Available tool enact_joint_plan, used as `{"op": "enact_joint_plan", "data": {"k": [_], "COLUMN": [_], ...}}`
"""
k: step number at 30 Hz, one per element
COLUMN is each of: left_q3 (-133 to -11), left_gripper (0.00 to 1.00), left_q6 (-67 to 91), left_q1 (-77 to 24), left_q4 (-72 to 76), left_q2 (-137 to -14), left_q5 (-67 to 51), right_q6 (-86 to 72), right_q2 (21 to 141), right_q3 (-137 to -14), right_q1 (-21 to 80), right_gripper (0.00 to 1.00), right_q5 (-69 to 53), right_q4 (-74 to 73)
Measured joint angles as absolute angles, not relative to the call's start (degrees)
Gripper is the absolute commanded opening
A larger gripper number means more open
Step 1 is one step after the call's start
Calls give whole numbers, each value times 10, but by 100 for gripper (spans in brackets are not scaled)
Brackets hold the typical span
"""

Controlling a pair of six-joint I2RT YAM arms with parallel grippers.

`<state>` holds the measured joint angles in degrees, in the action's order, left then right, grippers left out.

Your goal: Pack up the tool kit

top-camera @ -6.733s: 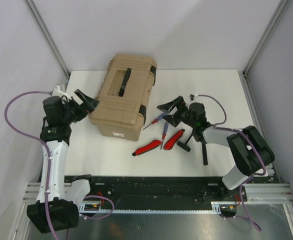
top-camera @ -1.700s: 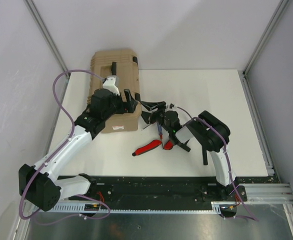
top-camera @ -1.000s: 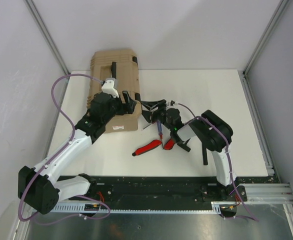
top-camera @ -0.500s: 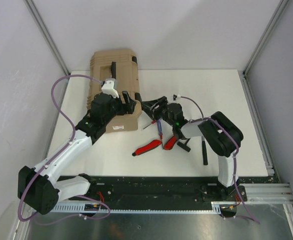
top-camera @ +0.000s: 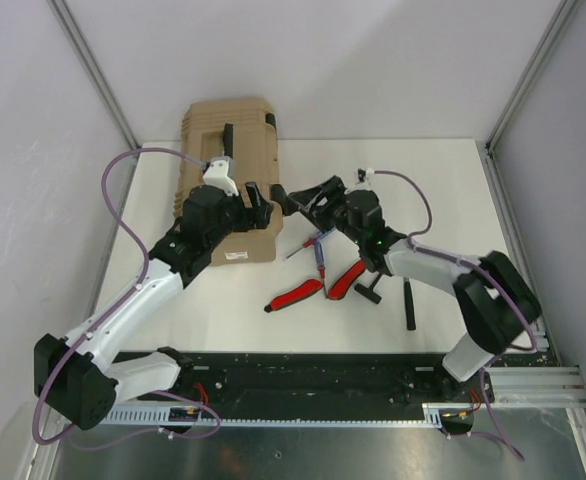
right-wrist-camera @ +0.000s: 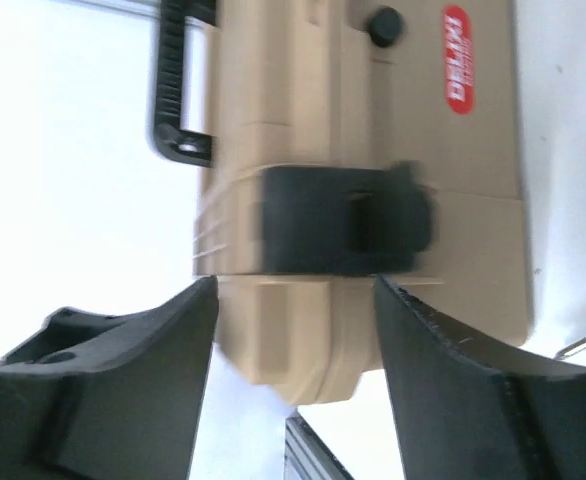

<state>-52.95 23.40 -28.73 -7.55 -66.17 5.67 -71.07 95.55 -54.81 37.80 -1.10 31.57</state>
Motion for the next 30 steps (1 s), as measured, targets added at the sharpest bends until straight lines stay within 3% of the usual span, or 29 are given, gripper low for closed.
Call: {"op": "enact_joint_plan", "data": {"k": [3,8,19,30], "left_q3": [-547,-576,-635,-821], "left_gripper": [89,92,99,99], "left_q6": [240,241,233,219], "left_q1": [-291,-291,-271,-75], "left_q4": [-110,-170,-309,-347], "left_q2": [-655,-650,-642,-762], "left_q5": [59,60,65,39], "right_q6": [-682,-622,-519,-414], "right_q2": [890,823,851,940], "right_q3": [-554,-585,-644,-739], "right_q1": [380,376,376,299], "right_gripper": [83,86,86,84], "right_q5": [14,55,69,-75], "right_q4": [268,203,77,60]}}
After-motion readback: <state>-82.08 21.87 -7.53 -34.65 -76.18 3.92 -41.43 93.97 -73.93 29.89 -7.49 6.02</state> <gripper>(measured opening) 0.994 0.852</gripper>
